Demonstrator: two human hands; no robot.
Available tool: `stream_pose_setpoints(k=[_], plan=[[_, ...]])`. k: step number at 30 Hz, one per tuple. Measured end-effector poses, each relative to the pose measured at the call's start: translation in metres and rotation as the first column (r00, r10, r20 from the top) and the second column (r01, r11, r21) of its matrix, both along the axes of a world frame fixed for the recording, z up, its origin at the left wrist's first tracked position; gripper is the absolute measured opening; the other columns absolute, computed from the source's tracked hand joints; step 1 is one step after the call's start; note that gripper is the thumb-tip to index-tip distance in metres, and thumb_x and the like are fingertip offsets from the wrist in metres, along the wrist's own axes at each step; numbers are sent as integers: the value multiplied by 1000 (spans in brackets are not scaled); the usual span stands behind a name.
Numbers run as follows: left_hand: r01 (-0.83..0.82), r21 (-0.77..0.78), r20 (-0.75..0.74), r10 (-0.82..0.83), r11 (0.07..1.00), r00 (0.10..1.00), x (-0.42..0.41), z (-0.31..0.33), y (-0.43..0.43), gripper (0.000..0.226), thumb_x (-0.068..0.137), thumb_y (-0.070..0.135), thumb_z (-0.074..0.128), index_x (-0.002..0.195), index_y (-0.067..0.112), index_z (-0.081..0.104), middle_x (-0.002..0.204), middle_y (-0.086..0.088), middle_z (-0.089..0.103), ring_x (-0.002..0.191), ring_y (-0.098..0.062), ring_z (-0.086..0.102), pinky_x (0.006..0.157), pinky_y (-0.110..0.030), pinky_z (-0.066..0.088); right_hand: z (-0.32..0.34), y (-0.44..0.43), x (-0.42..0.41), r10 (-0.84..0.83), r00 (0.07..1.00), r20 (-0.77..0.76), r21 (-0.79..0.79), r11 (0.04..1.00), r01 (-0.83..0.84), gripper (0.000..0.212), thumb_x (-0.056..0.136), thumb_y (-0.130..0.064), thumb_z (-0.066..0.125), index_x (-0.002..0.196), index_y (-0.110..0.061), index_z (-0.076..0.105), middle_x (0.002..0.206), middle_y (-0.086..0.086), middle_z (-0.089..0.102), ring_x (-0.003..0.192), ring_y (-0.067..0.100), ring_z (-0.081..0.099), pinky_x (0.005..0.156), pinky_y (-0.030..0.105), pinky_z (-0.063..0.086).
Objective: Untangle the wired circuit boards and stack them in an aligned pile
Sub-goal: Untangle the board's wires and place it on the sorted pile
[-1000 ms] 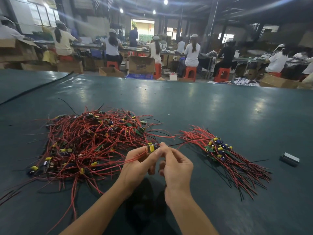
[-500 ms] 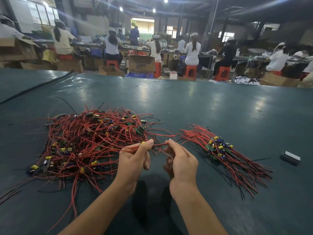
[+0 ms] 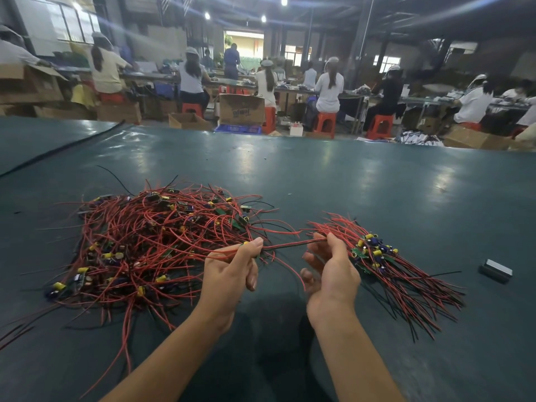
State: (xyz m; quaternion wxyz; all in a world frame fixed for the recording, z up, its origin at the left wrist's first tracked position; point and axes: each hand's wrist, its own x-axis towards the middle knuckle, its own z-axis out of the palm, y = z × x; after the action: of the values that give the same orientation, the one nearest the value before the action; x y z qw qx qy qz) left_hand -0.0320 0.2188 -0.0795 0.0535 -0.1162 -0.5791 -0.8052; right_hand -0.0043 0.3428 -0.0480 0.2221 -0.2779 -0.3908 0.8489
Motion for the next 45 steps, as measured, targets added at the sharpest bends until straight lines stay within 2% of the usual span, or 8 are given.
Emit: stream_pose_setpoints(k=[7,11,19,26,29,32,36,45], plan=[[37,-3,-6,-37,999,999,-1,1,1,38,64,36,71,42,23,43,37,8,29,33,-13,32,41,-25,33,1,4,-1,-10,1000,-19,-76,997,9,32,93,-23,57,66,-14,69,54,-2,63,37,6,45,35,15,30],[56,-21,-19,-57,998,998,-2,0,-3,48,68,44,70,39,23,38,38,1,32,35,-16,36,43,-23,37,-1,4,0,-9,1000,-1,53,999,9,46,93,-32,61,50,-18,68,59,-4,66,37,6,43,37,17,30],[34,-100,-12,-35,994,999,-8,-2,-9,52,71,56,66,40,22,43,41,0,41,40,-16,40,49,-27,38,-8,-27,8,289,957,-24,274,923,-272,36,70,-56,72,64,-21,78,57,-4,60,39,7,34,40,19,27],[110,-146,-35,-116,983,993,-8,-7,-9,53,71,59,70,66,6,69,59,-5,61,55,-15,57,51,-23,45,-12,-49,14,386,921,-44,314,881,-354,30,73,-48,71,66,-19,79,60,0,69,56,11,62,56,25,53],[138,-209,-72,-156,968,985,-4,-5,-8,41,77,55,66,60,18,69,54,3,60,51,-8,57,50,-17,45,-12,-45,11,367,929,-42,280,897,-342,26,86,-33,70,67,-19,80,65,2,72,64,14,66,72,36,57],[76,-222,-89,-98,972,991,0,-2,-7,40,75,55,66,51,23,64,45,7,51,43,-6,47,46,-17,39,-11,-44,10,329,944,-23,322,896,-304,30,91,-28,68,64,-19,79,63,5,68,59,17,61,62,34,55],[25,-173,-76,-39,985,996,-2,4,-12,44,73,49,66,41,23,52,38,4,42,37,-13,39,46,-21,38,-5,-23,3,214,976,29,237,948,-214,32,93,-27,66,65,-21,79,50,-9,52,38,5,35,38,18,32],[69,-201,-92,-89,977,992,5,7,-5,46,77,40,66,39,22,48,38,-1,41,36,-13,37,46,-19,37,-1,18,-3,94,995,-21,28,995,-94,25,94,-26,62,78,-13,75,52,-9,50,37,5,31,35,17,26]])
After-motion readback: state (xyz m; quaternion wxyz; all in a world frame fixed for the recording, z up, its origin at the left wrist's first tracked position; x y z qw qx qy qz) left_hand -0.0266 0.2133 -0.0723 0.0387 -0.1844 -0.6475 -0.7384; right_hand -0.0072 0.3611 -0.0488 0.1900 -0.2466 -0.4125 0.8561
